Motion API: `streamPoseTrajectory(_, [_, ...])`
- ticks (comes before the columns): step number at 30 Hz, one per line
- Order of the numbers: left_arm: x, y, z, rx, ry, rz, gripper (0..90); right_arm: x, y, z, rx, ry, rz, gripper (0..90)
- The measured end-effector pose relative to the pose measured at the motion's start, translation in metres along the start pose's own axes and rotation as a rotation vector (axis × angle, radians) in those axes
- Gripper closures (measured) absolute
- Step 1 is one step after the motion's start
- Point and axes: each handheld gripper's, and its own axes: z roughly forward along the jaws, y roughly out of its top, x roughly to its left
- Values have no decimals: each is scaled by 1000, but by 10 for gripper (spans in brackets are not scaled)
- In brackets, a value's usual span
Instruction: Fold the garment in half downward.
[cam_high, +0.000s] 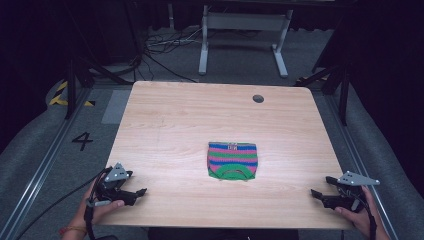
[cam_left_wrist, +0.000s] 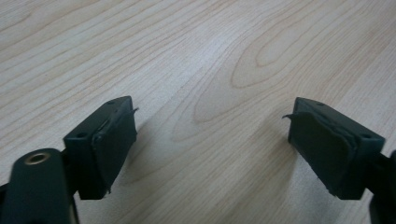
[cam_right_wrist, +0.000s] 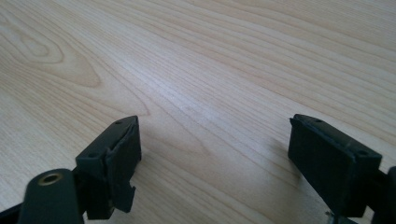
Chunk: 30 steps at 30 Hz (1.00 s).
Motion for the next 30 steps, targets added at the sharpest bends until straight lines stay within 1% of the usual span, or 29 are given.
streamPoseTrajectory(1, [0, 0, 0, 0, 0, 0, 152, 0, 0, 0, 0, 0, 0, 174])
streamPoseTrajectory(2, [-2, 0, 0, 5, 30, -3, 142, 0, 0, 0, 1, -2, -4, 169])
streamPoseTrajectory(4, [-3, 0, 0, 5, 38, -9, 139, 1, 0, 0, 3, -8, -3, 157])
streamPoseTrajectory(6, [-4, -1, 0, 5, 51, -26, 136, 0, 0, 1, 5, -15, 2, 146])
streamPoseTrajectory(8, [-4, -1, 0, 5, 52, -28, 136, 0, 1, 1, 7, -31, 19, 143])
streamPoseTrajectory(9, [-4, -1, 0, 5, 55, -31, 136, 0, 1, 1, 7, -31, 19, 143])
streamPoseTrajectory(11, [-4, -1, 0, 10, 57, -37, 130, 0, 1, 2, 8, -46, 31, 130])
streamPoseTrajectory(13, [-4, 0, 1, 15, 67, -39, 106, 0, 2, 4, 18, -62, 47, 81])
streamPoseTrajectory(14, [-4, 0, 2, 15, 70, -43, 93, -1, 2, 4, 22, -66, 51, 74])
streamPoseTrajectory(19, [-3, 1, 3, 23, 73, -50, 55, 0, 2, 4, 22, -68, 52, 74])
streamPoseTrajectory(22, [-3, 2, 4, 32, 83, -60, 38, 0, 2, 4, 22, -68, 52, 74])
streamPoseTrajectory(23, [-3, 2, 4, 37, 84, -76, 24, 0, 2, 4, 22, -68, 52, 74])
streamPoseTrajectory(24, [-2, 2, 5, 42, 87, -79, 4, 0, 2, 4, 22, -68, 52, 74])
streamPoseTrajectory(30, [-2, 3, 5, 42, 88, -79, 0, -1, 2, 4, 23, -68, 52, 74])
